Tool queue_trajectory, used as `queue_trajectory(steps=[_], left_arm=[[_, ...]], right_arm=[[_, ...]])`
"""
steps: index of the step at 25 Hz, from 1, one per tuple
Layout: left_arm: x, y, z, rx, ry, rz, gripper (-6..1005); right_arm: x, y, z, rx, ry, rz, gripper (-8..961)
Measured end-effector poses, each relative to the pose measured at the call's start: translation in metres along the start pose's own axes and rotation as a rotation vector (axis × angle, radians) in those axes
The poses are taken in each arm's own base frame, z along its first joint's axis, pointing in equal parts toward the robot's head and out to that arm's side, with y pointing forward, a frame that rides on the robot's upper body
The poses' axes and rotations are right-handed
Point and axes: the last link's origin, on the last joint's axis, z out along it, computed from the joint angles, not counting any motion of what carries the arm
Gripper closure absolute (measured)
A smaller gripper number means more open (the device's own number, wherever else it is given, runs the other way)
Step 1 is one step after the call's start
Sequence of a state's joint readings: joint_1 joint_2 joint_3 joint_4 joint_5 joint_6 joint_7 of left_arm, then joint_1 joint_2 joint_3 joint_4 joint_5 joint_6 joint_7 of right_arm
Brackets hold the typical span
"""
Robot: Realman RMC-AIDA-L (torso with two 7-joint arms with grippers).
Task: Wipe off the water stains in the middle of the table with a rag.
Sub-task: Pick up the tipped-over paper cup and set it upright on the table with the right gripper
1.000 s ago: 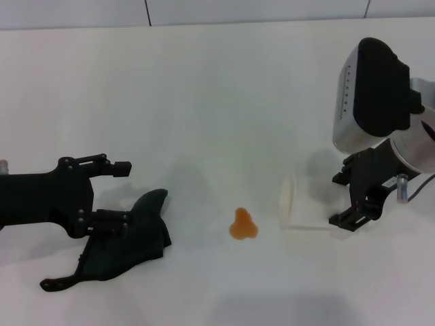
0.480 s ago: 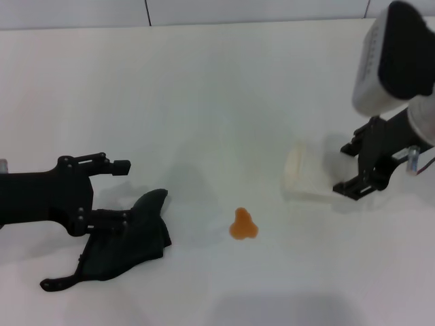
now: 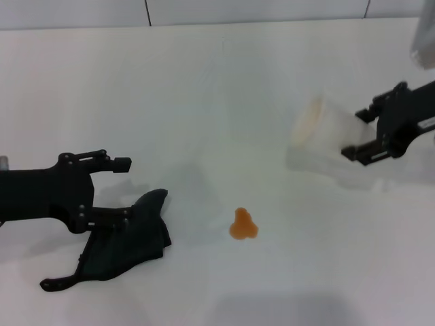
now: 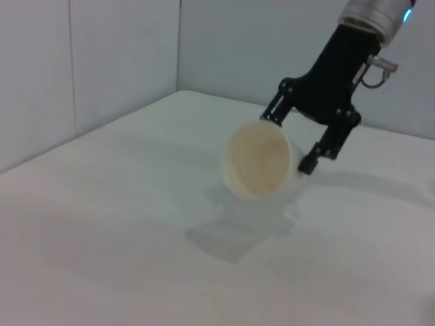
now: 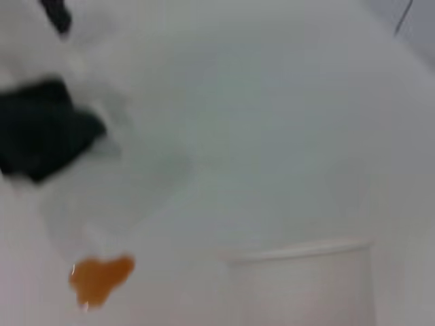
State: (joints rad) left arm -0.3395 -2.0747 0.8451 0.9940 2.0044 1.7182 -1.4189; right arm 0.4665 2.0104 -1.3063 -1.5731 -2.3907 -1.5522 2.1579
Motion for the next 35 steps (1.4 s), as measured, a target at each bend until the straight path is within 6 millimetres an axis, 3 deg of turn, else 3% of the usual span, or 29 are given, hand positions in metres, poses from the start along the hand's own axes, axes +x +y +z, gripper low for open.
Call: queue_trajectory(steps=[6, 14, 27, 35], left_arm=[[0.002, -0.001, 0.000, 0.000, 0.003, 0.004, 111], [0.002, -0.001, 0.001, 0.001, 0.006, 0.004, 112], [0.002, -0.001, 0.001, 0.000, 0.006, 0.015, 112], [0.002, 0.000, 0.002, -0.005, 0.004, 0.022, 111]], right_arm=[[0.020, -0.008, -0.015, 0.022, -0.202, 0.031, 278], [0.052, -0.011, -0.014, 0.043, -0.380, 0.107, 278], [0.092, 0.006, 0.025, -0.061, -0.573, 0.221, 277], [0.113, 0.015, 0.044, -0.059, -0.566, 0.250, 277]])
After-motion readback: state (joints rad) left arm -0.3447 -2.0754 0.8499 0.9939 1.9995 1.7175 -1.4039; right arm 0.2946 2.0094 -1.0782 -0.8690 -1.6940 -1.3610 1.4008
